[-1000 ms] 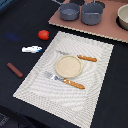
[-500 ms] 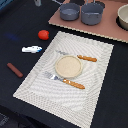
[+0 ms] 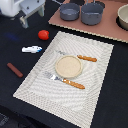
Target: Place the fish, sausage, and tomato into the frying pan.
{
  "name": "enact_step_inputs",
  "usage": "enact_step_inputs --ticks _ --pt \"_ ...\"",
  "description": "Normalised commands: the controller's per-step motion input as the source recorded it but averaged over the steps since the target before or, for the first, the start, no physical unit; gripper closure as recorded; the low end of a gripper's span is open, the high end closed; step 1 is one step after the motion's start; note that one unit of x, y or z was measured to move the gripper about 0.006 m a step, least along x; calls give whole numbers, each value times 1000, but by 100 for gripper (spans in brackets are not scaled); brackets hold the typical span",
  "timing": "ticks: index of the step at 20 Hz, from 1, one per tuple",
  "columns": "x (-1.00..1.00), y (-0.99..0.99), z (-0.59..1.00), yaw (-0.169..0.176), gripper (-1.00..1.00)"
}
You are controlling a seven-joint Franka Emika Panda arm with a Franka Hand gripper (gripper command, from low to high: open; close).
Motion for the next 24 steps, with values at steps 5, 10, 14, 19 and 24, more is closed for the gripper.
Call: enact_step_inputs --ticks 5,10,14,19,24 --pt "-37 -958 -490 2 -100" --pt "-111 -622 -594 12 -100" --pt "-52 -488 -572 0 -100" --pt "-1 -232 -499 0 -100" --pt "0 -134 -442 0 -100"
